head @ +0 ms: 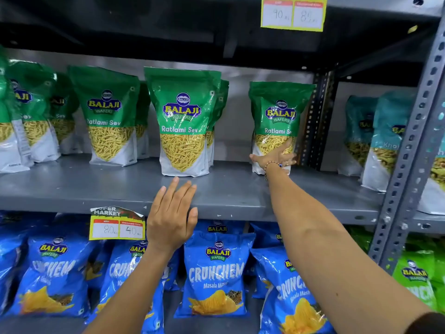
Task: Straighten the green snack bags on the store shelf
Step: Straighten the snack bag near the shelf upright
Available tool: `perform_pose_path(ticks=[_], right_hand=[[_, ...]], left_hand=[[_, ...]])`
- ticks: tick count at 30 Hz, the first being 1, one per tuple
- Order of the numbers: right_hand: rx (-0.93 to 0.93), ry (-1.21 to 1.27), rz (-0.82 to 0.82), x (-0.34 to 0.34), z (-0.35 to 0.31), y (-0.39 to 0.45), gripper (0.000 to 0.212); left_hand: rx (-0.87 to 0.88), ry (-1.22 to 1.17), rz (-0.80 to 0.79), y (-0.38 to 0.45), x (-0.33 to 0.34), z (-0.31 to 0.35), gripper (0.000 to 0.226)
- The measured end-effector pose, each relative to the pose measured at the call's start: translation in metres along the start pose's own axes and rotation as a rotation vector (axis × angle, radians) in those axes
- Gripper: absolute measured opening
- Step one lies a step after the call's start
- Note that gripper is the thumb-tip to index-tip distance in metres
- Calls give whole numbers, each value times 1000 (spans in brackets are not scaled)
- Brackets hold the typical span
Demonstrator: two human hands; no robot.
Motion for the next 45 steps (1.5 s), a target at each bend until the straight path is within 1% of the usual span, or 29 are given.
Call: perform_pose_path(ticks=[5,10,17,23,29,37,45], right_hand=[[-33,-7,93,4,-2,10,128],[-69,11,154,7,0,19,126],[-81,18,187,2,1,14,124],[-110,43,156,0,2,0,125],[-139,2,147,-10,5,-29,120],[-136,-108,242,-28,1,-68,124],[-162,-115,257,-37,3,-94,126]], left_hand=[[8,29,84,-4,1,2,44],[1,70,80,-2,2,1,45],[-2,71,74,-1,0,1,45],[-21,67,31,1,-1,0,46],[-54,37,-24,1,-6,2,47],[-62,0,-84,2,-12,5,50],[-78,-14,-119,1,-13,4,51]])
Point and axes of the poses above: each hand's wrist, its own y-axis towards the middle knuckle, its own x-axis out of the palm, z = x × y, the point moved 5 cm from there along y, towards the middle knuckle, and after that the axes turned 9 degrees about -z, right-handed, at the moved point
